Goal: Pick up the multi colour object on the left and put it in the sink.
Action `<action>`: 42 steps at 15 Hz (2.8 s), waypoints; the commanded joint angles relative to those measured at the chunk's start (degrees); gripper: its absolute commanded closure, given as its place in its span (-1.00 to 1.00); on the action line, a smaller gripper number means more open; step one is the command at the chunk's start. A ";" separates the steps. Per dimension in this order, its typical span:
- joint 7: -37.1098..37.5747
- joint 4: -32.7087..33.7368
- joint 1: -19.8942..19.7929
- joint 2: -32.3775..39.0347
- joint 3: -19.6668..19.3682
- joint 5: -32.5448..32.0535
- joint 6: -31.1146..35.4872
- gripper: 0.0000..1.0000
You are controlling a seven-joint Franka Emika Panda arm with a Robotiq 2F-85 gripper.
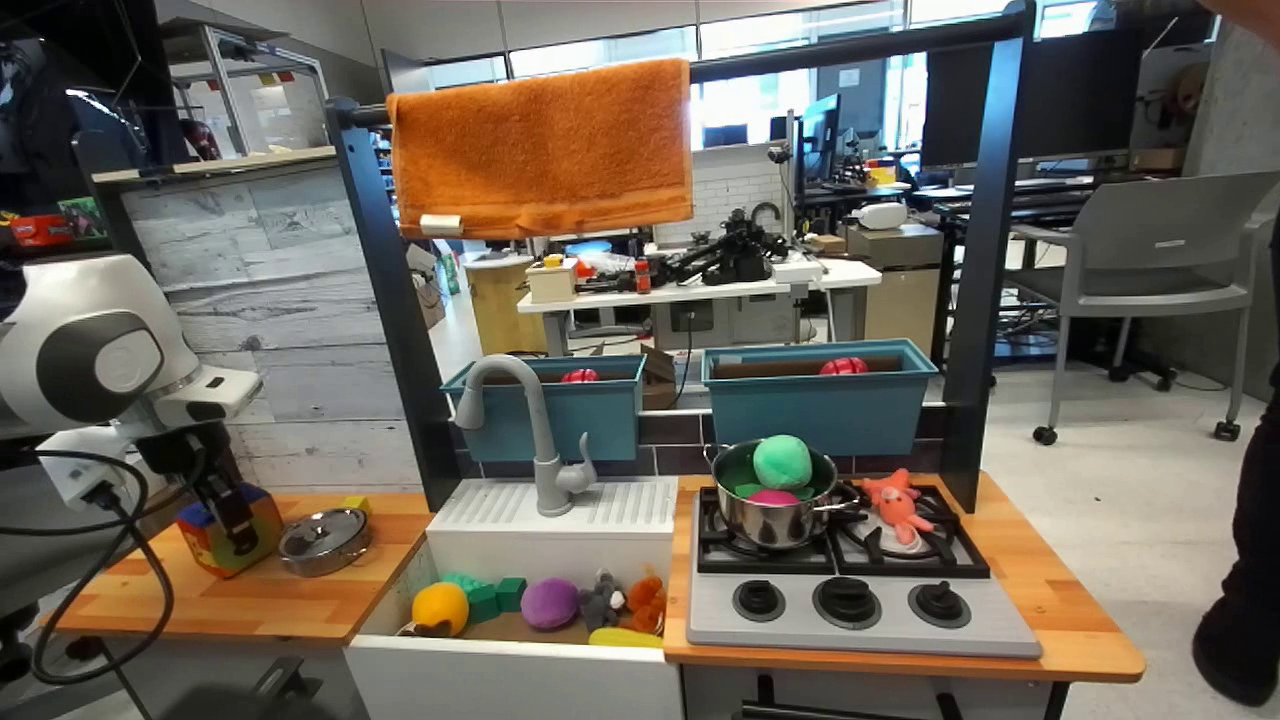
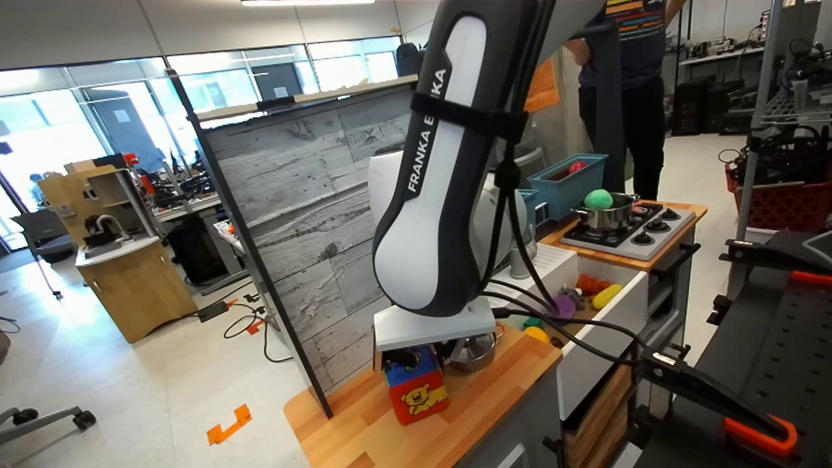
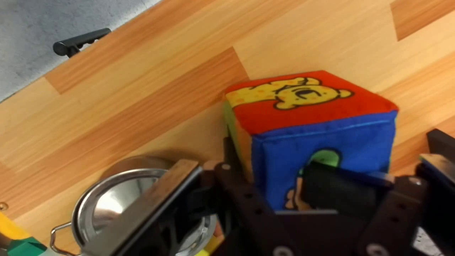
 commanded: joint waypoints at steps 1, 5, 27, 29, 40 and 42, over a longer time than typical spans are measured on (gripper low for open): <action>-1.95 3.66 0.89 2.49 -1.10 2.27 -0.42 0.73; -0.94 1.33 1.43 -0.22 -1.49 3.17 -0.99 1.00; 2.48 -12.08 -3.21 -30.46 -7.99 0.88 -11.21 1.00; 3.46 -12.20 -3.67 -32.29 -10.41 -2.19 -14.61 1.00; 24.99 -8.78 -5.74 -32.28 -20.29 -34.71 -31.05 1.00; 26.22 -9.03 -6.57 -32.45 -19.44 -38.42 -34.37 1.00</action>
